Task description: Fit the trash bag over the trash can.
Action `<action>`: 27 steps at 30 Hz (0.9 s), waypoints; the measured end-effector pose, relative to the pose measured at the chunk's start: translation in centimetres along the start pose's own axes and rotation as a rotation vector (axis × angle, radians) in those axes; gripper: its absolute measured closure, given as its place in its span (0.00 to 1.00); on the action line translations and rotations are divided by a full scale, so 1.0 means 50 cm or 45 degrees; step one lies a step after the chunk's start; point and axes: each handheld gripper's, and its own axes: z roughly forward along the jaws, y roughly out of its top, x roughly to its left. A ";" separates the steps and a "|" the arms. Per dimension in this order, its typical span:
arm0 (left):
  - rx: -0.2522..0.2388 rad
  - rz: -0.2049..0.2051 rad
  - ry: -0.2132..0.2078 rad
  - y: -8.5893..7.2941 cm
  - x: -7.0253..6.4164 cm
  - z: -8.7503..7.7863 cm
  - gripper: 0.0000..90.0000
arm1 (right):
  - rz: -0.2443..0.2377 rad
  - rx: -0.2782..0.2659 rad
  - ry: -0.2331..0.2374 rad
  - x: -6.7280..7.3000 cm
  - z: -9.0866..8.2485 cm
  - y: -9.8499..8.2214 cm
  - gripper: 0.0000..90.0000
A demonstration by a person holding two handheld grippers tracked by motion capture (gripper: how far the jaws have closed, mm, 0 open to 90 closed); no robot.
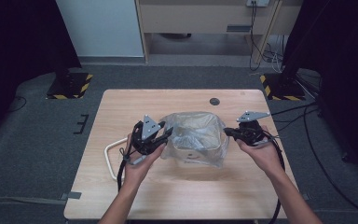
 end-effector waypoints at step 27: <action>0.064 0.020 0.112 -0.001 0.030 0.011 0.73 | -0.002 0.001 -0.025 0.004 0.011 0.003 0.87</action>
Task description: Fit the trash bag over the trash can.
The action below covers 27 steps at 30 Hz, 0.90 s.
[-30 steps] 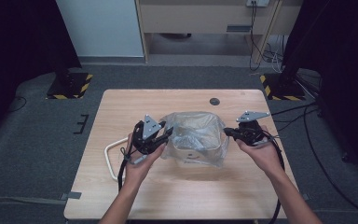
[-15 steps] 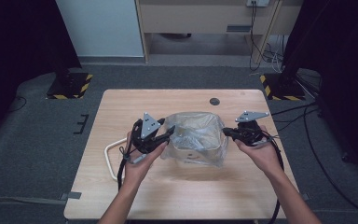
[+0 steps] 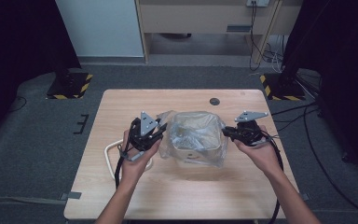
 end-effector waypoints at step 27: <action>0.283 0.010 -0.060 -0.098 0.015 0.078 0.98 | 0.024 0.169 -0.039 -0.030 0.066 -0.076 1.00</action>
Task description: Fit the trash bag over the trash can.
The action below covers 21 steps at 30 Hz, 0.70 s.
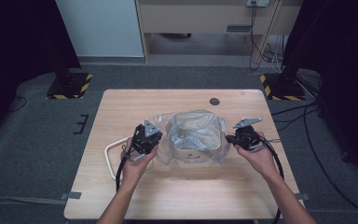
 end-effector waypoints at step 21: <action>0.133 0.004 0.016 -0.046 0.023 0.040 1.00 | 0.037 0.074 0.031 -0.002 0.040 -0.075 1.00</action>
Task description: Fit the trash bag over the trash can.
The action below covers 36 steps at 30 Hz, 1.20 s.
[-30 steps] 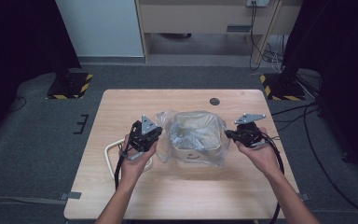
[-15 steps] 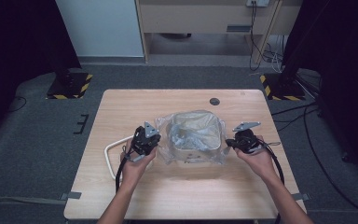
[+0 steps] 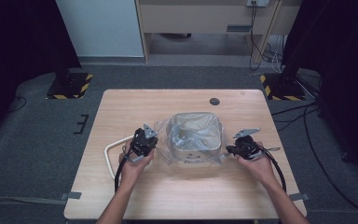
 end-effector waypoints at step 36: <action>-0.101 0.011 0.052 -0.012 -0.014 0.010 0.64 | 0.011 -0.145 -0.032 -0.003 -0.046 -0.001 0.50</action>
